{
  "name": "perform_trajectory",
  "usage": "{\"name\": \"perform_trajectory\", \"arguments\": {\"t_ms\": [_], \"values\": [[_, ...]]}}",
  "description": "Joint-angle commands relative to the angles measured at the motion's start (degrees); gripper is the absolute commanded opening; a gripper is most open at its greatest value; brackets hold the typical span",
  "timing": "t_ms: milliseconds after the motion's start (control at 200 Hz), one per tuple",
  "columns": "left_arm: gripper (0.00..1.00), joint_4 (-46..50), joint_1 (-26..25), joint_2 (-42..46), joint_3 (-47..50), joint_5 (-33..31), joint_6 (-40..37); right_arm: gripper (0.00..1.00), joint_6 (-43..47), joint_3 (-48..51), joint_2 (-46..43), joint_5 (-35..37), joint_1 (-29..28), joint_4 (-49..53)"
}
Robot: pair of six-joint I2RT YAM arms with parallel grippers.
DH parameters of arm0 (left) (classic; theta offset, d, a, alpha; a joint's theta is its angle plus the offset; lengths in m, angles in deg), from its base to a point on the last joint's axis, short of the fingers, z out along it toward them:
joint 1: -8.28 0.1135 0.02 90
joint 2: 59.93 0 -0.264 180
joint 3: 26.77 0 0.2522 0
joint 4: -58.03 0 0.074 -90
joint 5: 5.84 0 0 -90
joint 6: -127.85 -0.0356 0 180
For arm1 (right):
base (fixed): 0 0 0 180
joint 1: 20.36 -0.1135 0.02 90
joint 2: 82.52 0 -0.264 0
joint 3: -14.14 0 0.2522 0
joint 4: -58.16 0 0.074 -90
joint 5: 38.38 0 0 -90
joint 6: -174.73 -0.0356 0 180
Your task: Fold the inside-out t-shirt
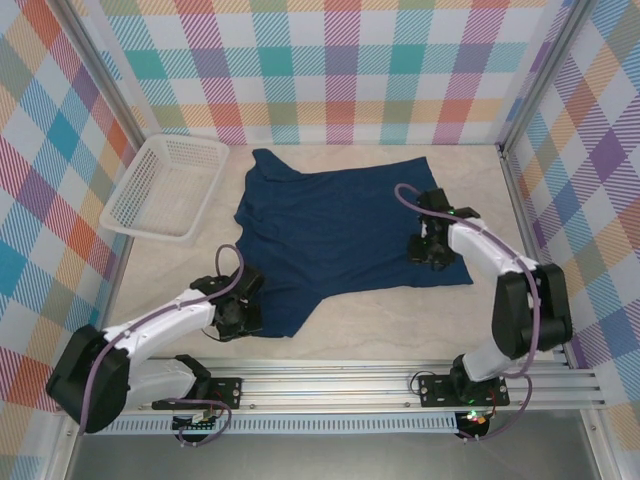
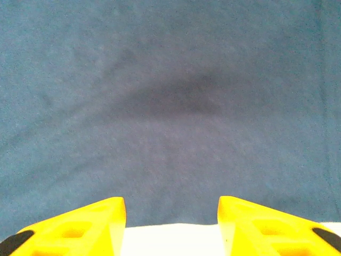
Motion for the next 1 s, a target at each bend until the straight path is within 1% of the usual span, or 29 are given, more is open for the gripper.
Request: {"name": "perform_trajectory", "arguments": {"t_ms": [0,195,260,340,400,520,585,675,815,995], "values": [[0.0,2.18,2.25,4.43,-2.34,-0.87,-0.53,0.52,-4.04,4.69,-6.04,-4.84,6.4,-0.72],[0.0,2.11,3.13,4.27,-4.02,0.92,-2.46,0.55,-8.77,13.66,-12.35,-7.13,20.84,-4.97],[0.0,1.68,3.13,4.26,-4.21,1.4,-2.84,0.56,-9.14,15.11,-12.74,-6.73,24.22,-6.0],[0.0,1.56,3.22,4.26,-4.6,1.68,-3.29,0.56,-9.27,15.76,-11.65,-5.98,26.77,-7.57],[0.0,1.48,3.22,4.2,-4.92,1.81,-3.9,0.57,-9.53,15.18,-9.67,-6.81,27.77,-8.65],[0.0,1.21,3.39,3.69,-5.31,2.12,-4.88,0.56,-9.37,12.94,-4.62,-6.8,28.0,-9.98],[0.0,0.84,3.47,3.45,-5.34,2.42,-5.21,0.55,-9.38,12.51,-2.47,-6.72,27.98,-10.8],[0.0,0.29,3.57,3.1,-5.14,2.52,-5.34,0.53,-9.49,12.24,-0.49,-8.38,27.96,-11.88],[0.0,-0.11,3.9,2.56,-5.03,2.83,-5.52,0.46,-9.47,12.51,1.06,-9.29,27.96,-13.12],[0.0,0.15,4.25,2.9,-5.03,2.83,-5.67,0.31,-9.28,13.03,2.16,-9.56,27.99,-13.96]]}}
